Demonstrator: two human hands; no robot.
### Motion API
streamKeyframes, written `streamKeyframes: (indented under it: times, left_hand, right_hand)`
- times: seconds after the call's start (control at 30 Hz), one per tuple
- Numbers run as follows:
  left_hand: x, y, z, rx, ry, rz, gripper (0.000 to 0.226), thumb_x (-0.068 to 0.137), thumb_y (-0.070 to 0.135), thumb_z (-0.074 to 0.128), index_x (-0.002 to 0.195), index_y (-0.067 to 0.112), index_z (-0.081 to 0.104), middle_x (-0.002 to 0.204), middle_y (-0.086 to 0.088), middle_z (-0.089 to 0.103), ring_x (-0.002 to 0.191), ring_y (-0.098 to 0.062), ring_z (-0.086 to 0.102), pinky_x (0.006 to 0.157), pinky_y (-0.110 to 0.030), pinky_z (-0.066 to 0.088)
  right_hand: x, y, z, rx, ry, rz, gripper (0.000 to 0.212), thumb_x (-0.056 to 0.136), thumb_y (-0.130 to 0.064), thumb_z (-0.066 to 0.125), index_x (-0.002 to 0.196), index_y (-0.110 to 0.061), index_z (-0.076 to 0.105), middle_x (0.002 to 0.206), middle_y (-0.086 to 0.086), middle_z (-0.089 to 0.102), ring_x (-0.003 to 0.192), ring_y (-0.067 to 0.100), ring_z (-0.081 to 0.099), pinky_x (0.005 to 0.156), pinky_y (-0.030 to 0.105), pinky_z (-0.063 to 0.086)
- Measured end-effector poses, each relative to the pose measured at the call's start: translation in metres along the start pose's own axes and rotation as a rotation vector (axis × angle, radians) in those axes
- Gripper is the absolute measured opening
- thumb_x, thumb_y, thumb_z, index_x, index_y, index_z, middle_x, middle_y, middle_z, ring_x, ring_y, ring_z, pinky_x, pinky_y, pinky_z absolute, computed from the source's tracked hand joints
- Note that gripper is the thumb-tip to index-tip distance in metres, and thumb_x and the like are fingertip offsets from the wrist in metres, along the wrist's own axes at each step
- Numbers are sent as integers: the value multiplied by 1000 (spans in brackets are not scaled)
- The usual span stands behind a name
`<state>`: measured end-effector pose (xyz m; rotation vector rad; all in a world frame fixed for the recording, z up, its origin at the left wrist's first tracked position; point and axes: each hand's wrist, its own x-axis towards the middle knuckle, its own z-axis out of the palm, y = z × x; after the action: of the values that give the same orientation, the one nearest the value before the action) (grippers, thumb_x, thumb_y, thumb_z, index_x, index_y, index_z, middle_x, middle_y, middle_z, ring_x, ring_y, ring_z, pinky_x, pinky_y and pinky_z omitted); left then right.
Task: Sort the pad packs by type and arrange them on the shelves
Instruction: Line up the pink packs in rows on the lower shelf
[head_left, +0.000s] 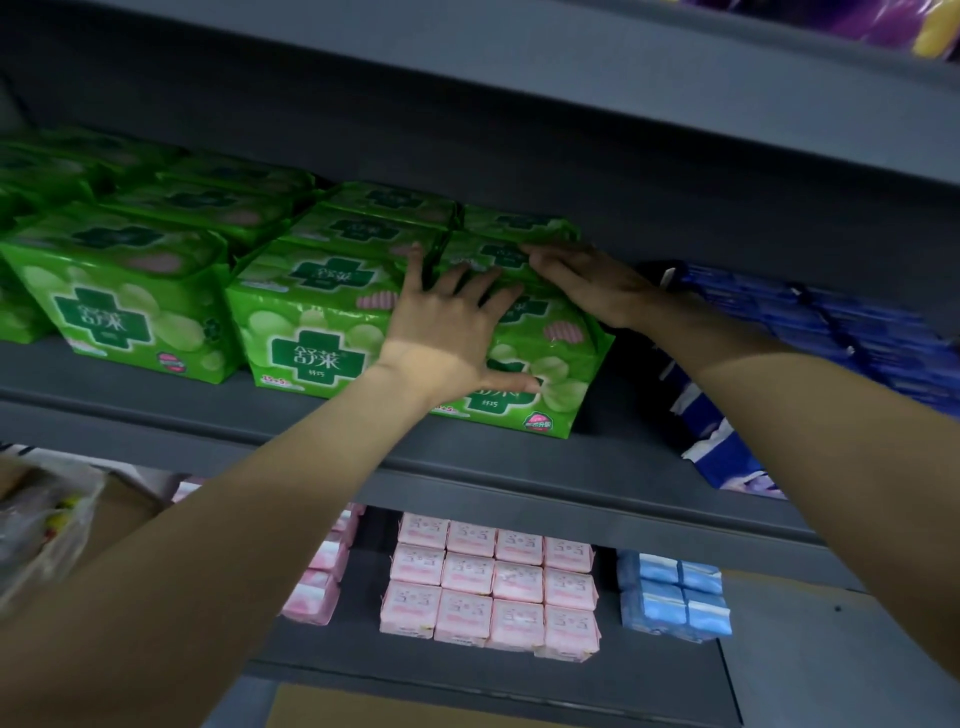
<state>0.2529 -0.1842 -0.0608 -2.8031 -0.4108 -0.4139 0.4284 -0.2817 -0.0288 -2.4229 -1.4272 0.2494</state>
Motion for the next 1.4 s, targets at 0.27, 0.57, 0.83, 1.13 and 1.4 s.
streamKeyframes:
  times: [0.27, 0.57, 0.83, 1.13, 1.4]
  left_hand:
    - [-4, -2, -7, -14, -28, -31, 113, 66, 89, 30, 152, 17, 12, 154, -3, 30, 141, -23, 25, 114, -59, 5]
    - [-93, -59, -45, -315, 318, 0, 47, 79, 51, 44, 103, 18, 69, 88, -3, 72, 86, -25, 65, 76, -32, 48]
    - [-207, -124, -134, -620, 47, -320, 24, 90, 30, 58, 112, 27, 66, 99, 11, 71, 95, -15, 64, 72, -35, 54]
    - [-310, -207, -177, -624, 178, -474, 24, 92, 20, 58, 114, 21, 65, 109, 10, 69, 101, -10, 63, 81, -23, 47]
    - [-282, -346, -106, -688, 37, -403, 29, 91, 21, 60, 120, 22, 62, 121, 1, 63, 113, -19, 53, 91, -28, 40]
  right_hand:
    - [-7, -10, 8, -232, -31, 96, 53, 99, -57, 12, 149, -40, 14, 160, 6, 5, 147, 25, -10, 114, 47, -18]
    - [-84, -121, 27, -284, 221, -148, 51, 91, -40, 43, 138, -23, 47, 140, 7, 50, 129, 33, 40, 105, 42, 32]
    - [-143, -237, 27, -331, 208, -254, 27, 90, -19, 48, 113, -10, 62, 103, 13, 68, 95, 34, 62, 75, 39, 47]
    - [-190, -338, 52, -171, 334, -252, 25, 82, -13, 68, 107, -10, 68, 96, 9, 71, 91, 30, 66, 59, 34, 53]
    - [-110, -400, 105, -178, 371, -116, 40, 77, -16, 75, 114, -9, 65, 107, 11, 68, 96, 32, 63, 78, 43, 54]
